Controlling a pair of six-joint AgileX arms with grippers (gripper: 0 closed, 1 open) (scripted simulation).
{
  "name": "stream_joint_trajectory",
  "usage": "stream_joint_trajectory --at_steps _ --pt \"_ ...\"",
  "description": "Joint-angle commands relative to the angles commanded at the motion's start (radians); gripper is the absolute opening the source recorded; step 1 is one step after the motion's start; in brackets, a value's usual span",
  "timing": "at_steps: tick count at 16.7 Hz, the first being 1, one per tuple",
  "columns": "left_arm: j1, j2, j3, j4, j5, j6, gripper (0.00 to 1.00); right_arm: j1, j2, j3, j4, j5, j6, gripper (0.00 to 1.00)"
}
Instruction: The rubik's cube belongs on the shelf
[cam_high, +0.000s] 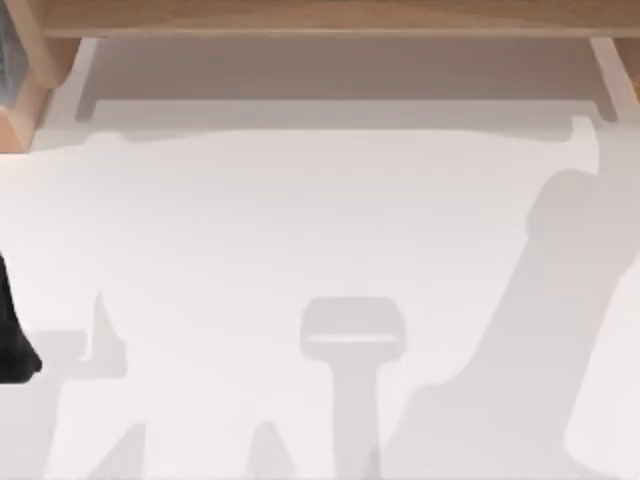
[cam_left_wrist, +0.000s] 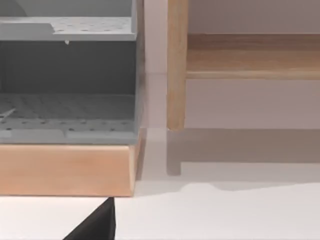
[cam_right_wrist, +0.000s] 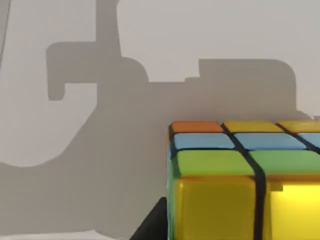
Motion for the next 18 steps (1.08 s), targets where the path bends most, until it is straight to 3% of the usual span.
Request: stream_joint_trajectory --at_steps 8,14,18 --pt "0.0 0.0 0.0 0.0 0.0 0.0 1.0 0.0 0.018 0.145 -0.122 0.0 0.002 0.0" --pt "0.0 0.0 0.0 0.0 0.0 0.0 1.0 0.001 -0.006 0.124 -0.113 0.006 0.007 0.0" --pt "0.0 0.0 0.0 0.0 0.0 0.0 1.0 0.027 -0.15 0.0 -0.05 0.043 0.038 0.0"
